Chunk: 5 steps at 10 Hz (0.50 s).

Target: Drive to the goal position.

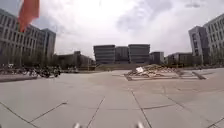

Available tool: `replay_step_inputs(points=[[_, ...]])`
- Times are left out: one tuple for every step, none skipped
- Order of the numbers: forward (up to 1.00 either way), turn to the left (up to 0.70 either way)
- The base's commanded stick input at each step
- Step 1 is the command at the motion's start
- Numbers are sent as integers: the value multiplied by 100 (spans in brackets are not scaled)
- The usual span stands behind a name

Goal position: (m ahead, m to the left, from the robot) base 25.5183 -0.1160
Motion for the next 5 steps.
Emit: replay_step_inputs(points=[[70,0],[70,0],[70,0],[70,0],[70,0]])
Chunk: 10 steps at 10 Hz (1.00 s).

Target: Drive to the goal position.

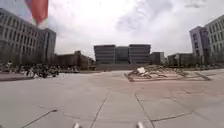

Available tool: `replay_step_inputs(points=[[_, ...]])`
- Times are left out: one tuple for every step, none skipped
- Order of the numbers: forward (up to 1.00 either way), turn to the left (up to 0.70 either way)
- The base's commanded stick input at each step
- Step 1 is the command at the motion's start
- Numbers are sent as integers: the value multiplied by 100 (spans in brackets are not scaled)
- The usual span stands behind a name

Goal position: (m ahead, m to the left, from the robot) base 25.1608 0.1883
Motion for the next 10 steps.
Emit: replay_step_inputs(points=[[70,0],[70,0],[70,0],[70,0],[70,0],[70,0],[70,0],[70,0],[70,0],[70,0]])
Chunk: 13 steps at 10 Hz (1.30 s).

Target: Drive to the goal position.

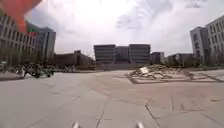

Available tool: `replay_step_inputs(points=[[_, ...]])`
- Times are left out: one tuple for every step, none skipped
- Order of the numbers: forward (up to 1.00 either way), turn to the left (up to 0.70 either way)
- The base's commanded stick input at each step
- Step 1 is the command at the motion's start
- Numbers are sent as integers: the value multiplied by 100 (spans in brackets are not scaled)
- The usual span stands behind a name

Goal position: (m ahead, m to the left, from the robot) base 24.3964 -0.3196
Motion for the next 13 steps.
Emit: replay_step_inputs(points=[[70,0],[70,0],[70,0],[70,0],[70,0],[70,0],[70,0],[70,0],[70,0],[70,0],[70,0],[70,0],[70,0]])
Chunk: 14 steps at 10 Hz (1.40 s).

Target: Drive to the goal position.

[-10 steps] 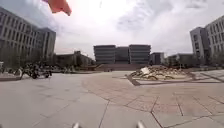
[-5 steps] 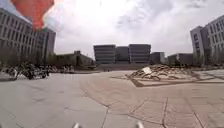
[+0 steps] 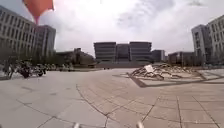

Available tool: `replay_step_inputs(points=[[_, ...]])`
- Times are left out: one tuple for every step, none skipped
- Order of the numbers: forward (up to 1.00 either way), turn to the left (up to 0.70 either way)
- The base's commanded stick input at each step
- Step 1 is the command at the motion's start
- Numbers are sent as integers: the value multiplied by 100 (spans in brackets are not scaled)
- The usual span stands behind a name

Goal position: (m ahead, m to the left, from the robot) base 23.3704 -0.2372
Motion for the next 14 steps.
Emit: replay_step_inputs(points=[[70,0],[70,0],[70,0],[70,0],[70,0],[70,0],[70,0],[70,0],[70,0],[70,0],[70,0],[70,0],[70,0],[70,0]])
